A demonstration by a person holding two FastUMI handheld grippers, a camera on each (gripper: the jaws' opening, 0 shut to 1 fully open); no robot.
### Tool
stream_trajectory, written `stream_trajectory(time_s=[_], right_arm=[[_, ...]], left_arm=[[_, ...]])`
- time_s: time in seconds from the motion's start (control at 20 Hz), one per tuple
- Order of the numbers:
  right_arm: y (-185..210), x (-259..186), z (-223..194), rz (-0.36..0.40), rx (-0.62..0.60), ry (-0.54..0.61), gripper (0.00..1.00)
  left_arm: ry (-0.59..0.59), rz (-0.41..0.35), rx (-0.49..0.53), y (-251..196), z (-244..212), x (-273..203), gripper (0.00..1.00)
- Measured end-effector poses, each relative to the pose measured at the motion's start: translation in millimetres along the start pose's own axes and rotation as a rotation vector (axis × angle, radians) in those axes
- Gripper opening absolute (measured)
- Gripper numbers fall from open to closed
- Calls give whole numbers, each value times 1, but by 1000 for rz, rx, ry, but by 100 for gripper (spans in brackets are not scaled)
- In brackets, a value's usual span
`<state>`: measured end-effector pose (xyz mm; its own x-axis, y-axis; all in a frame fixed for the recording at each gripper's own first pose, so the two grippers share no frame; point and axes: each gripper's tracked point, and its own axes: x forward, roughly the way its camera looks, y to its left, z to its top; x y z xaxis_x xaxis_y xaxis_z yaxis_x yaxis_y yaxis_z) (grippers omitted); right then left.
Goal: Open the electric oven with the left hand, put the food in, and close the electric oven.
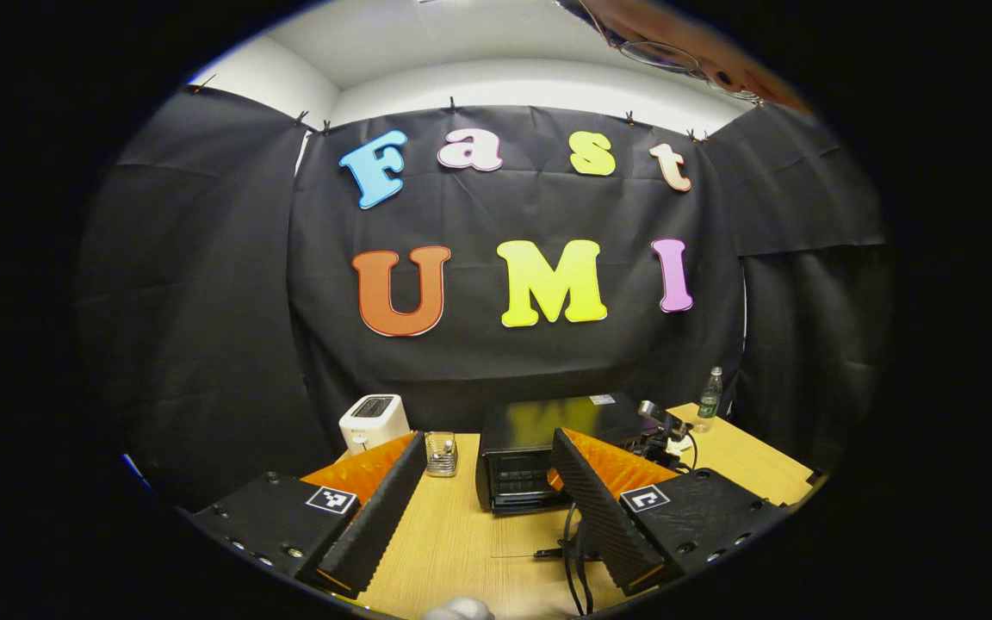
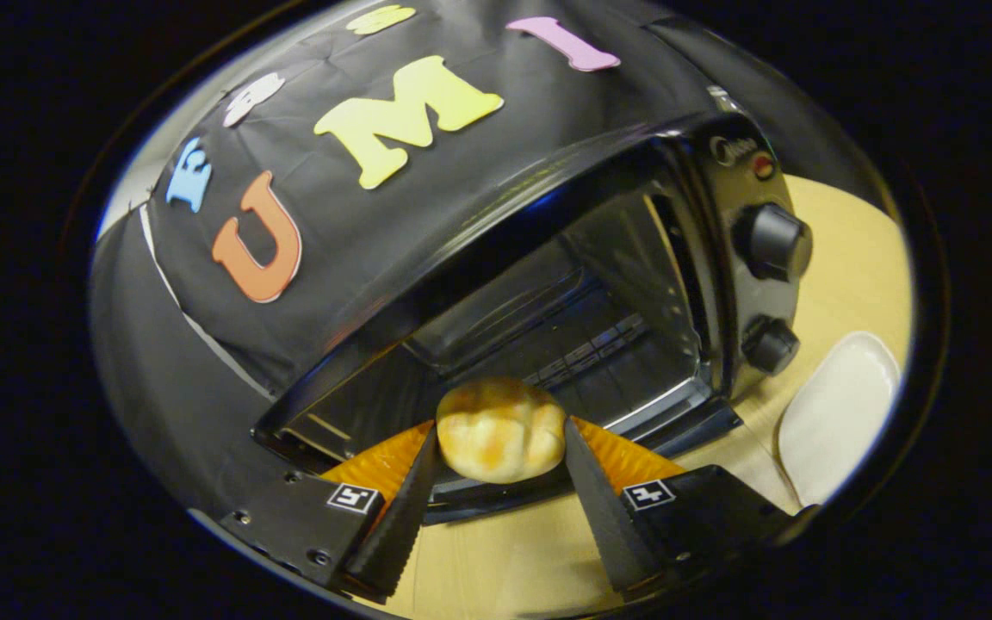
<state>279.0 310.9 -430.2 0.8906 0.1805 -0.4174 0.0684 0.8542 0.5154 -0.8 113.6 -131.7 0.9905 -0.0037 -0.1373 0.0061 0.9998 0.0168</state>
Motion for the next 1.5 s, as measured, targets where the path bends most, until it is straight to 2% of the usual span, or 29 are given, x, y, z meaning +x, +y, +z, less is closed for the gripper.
stream_trajectory(time_s=[0.15, 0.2, 0.25, 0.35, 0.4, 0.5, 0.7, 0.75, 0.85, 0.95, 1.05, 1.15, 1.3, 1.5], right_arm=[[-8, 10, 8, -103, -172, -40, 88], [-13, 16, 11, -131, -221, -49, 85], [-17, 19, 11, -158, -265, -44, 88], [-20, 24, 4, -174, -306, -25, 87], [-21, 25, 5, -176, -325, -23, 92], [-18, 22, 6, -163, -340, -25, 99], [-20, -5, 13, -120, -354, -37, 99], [-24, -17, 14, -113, -374, -40, 96], [-31, -44, 19, -88, -418, -67, 98], [-28, -55, 28, -25, -425, -130, 97], [-38, -52, 18, -36, -455, -91, 96], [-47, -50, 6, -28, -418, -57, 100], [-70, -58, -10, -51, -424, -13, 100], [-69, -73, -26, -10, -475, 40, 100]], left_arm=[[4, 0, 4, 0, -2, -1, 96], [5, 1, 6, 1, -2, -2, 95], [3, 5, 6, 1, -1, -2, 96], [6, 8, 7, 3, -1, -2, 96], [8, 8, 7, 2, -3, -3, 96], [7, 10, 11, 1, -2, -3, 96], [-1, 5, 14, -2, -3, -5, 96], [1, 3, 18, -3, -4, -6, 96], [0, 5, 16, -3, -5, -8, 96], [7, 5, 6, -2, -10, -9, 95], [19, 8, -1, -2, -16, -8, 95], [24, 19, 3, 2, -19, -9, 96], [27, 9, 6, -3, -21, -11, 96], [32, -4, -4, -7, -23, -9, 96]])
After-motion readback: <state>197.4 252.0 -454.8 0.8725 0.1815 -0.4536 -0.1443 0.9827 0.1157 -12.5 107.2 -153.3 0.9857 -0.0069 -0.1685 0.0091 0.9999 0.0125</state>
